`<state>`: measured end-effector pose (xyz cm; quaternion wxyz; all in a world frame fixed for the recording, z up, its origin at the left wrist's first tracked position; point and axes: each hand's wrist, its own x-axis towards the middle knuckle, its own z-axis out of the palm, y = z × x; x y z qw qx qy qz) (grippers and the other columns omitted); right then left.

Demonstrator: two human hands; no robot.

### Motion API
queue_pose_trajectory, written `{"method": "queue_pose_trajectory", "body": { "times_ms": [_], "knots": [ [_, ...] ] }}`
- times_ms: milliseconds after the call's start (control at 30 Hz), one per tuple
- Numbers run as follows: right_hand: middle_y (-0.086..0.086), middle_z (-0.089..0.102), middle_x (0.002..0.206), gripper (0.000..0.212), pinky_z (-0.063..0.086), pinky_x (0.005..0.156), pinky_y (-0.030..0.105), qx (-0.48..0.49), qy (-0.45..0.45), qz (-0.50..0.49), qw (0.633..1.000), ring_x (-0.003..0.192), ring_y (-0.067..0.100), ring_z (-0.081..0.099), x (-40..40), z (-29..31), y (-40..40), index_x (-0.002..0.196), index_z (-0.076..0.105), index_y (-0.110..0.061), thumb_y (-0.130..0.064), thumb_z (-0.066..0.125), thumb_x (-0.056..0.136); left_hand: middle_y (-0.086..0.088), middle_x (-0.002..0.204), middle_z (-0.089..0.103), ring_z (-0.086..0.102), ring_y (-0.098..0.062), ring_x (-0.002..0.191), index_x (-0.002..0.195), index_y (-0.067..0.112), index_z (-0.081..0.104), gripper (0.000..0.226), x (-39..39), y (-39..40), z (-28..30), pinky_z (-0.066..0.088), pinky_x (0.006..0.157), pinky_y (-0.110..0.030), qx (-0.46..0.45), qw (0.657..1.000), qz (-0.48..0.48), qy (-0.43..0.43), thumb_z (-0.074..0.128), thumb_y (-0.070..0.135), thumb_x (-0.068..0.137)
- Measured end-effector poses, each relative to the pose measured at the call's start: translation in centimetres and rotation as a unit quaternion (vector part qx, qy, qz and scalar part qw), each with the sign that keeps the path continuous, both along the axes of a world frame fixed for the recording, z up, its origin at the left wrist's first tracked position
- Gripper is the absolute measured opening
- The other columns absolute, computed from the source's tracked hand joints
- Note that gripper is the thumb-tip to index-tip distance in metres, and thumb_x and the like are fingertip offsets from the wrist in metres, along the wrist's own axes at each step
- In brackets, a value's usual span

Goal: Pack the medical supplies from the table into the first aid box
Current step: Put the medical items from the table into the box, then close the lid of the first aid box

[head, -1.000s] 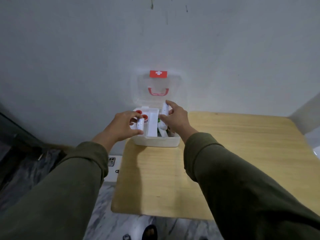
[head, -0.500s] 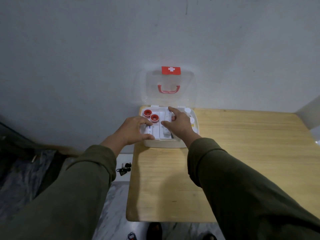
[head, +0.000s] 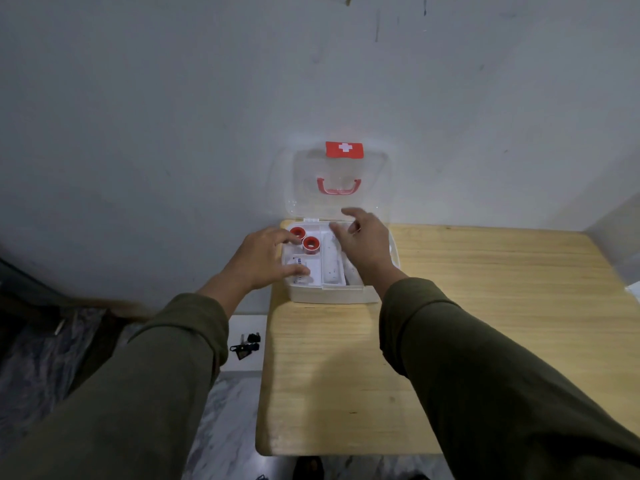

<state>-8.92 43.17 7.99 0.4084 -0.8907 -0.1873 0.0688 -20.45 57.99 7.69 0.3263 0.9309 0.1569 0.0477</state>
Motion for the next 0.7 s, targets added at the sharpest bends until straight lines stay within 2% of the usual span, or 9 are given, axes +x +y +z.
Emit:
{"method": "queue_pose_trajectory", "body": {
  "times_ms": [100,167,267,333,400,467,533,567,700],
  "knots": [
    [0.004,0.059,0.098,0.038,0.055,0.08,0.039,0.094,-0.063,-0.058,0.992,0.087,0.015,0.057,1.1,2.3,0.3,0.122,0.049,-0.024,-0.038,0.058,0.088,-0.005,0.127,0.05,0.052,-0.016,0.106,0.122,0.019,0.055,0.07,1.0,1.3,1.6,0.046,0.093,-0.032,0.023,0.994,0.053,-0.095,0.082,0.044,0.063],
    [0.004,0.058,0.101,0.043,0.053,0.082,0.037,0.129,-0.052,-0.072,0.988,0.093,0.017,0.057,2.2,3.7,0.6,0.129,0.043,-0.028,-0.041,0.054,0.089,-0.005,0.132,0.042,0.05,-0.017,0.112,0.129,0.02,0.049,0.079,2.3,2.2,2.8,0.042,0.096,-0.028,0.024,0.988,0.079,-0.133,0.083,0.044,0.062],
    [0.009,0.057,0.119,0.05,0.047,0.089,0.035,0.133,-0.016,-0.052,0.99,0.107,0.021,0.055,3.8,5.6,1.4,0.139,0.031,-0.033,-0.047,0.045,0.093,-0.006,0.142,0.033,0.039,-0.021,0.129,0.139,0.019,0.039,0.089,4.9,3.2,4.4,0.034,0.107,-0.031,0.029,0.989,0.074,-0.129,0.082,0.044,0.064],
    [0.009,0.05,0.135,0.053,0.042,0.097,0.038,0.125,0.008,-0.034,0.991,0.117,0.023,0.051,4.7,6.4,2.0,0.143,0.026,-0.034,-0.051,0.037,0.095,-0.006,0.147,0.027,0.03,-0.021,0.137,0.143,0.019,0.033,0.094,6.6,3.6,5.3,0.029,0.112,-0.035,0.036,0.991,0.061,-0.112,0.079,0.047,0.066],
    [0.008,0.044,0.143,0.051,0.038,0.104,0.039,0.127,0.037,-0.028,0.991,0.123,0.022,0.046,5.5,6.9,2.6,0.144,0.027,-0.031,-0.051,0.031,0.097,-0.007,0.15,0.023,0.025,-0.022,0.139,0.144,0.018,0.03,0.094,8.0,3.6,5.8,0.027,0.114,-0.039,0.037,0.993,0.054,-0.096,0.076,0.049,0.069],
    [0.005,0.044,0.143,0.051,0.037,0.108,0.045,0.134,0.067,-0.029,0.988,0.127,0.025,0.045,5.9,7.3,3.1,0.138,0.037,-0.029,-0.054,0.026,0.096,-0.007,0.151,0.021,0.024,-0.024,0.14,0.145,0.017,0.027,0.094,9.0,3.5,5.8,0.028,0.114,-0.041,0.035,0.995,0.055,-0.082,0.074,0.05,0.071],
    [0.004,0.054,0.128,0.045,0.042,0.104,0.049,0.148,0.1,-0.034,0.983,0.116,0.028,0.052,6.1,7.6,3.5,0.119,0.05,-0.027,-0.055,0.024,0.095,-0.007,0.151,0.021,0.025,-0.024,0.139,0.146,0.018,0.025,0.096,9.6,3.3,5.5,0.028,0.112,-0.04,0.025,0.995,0.056,-0.077,0.074,0.051,0.07],
    [0.005,0.056,0.123,0.044,0.044,0.101,0.048,0.155,0.118,-0.038,0.98,0.11,0.027,0.055,6.2,7.7,3.7,0.115,0.052,-0.025,-0.054,0.024,0.096,-0.006,0.151,0.022,0.026,-0.024,0.139,0.146,0.018,0.025,0.098,9.8,3.2,5.3,0.028,0.111,-0.039,0.018,0.995,0.056,-0.079,0.075,0.051,0.069],
    [0.009,0.06,0.121,0.054,0.048,0.092,0.041,0.181,0.152,-0.053,0.97,0.098,0.022,0.059,6.2,7.9,3.9,0.124,0.055,-0.018,-0.054,0.024,0.097,-0.006,0.15,0.026,0.03,-0.024,0.137,0.144,0.018,0.028,0.098,9.8,3.3,5.0,0.03,0.108,-0.035,-0.004,0.994,0.053,-0.093,0.079,0.047,0.065]
  ]
}}
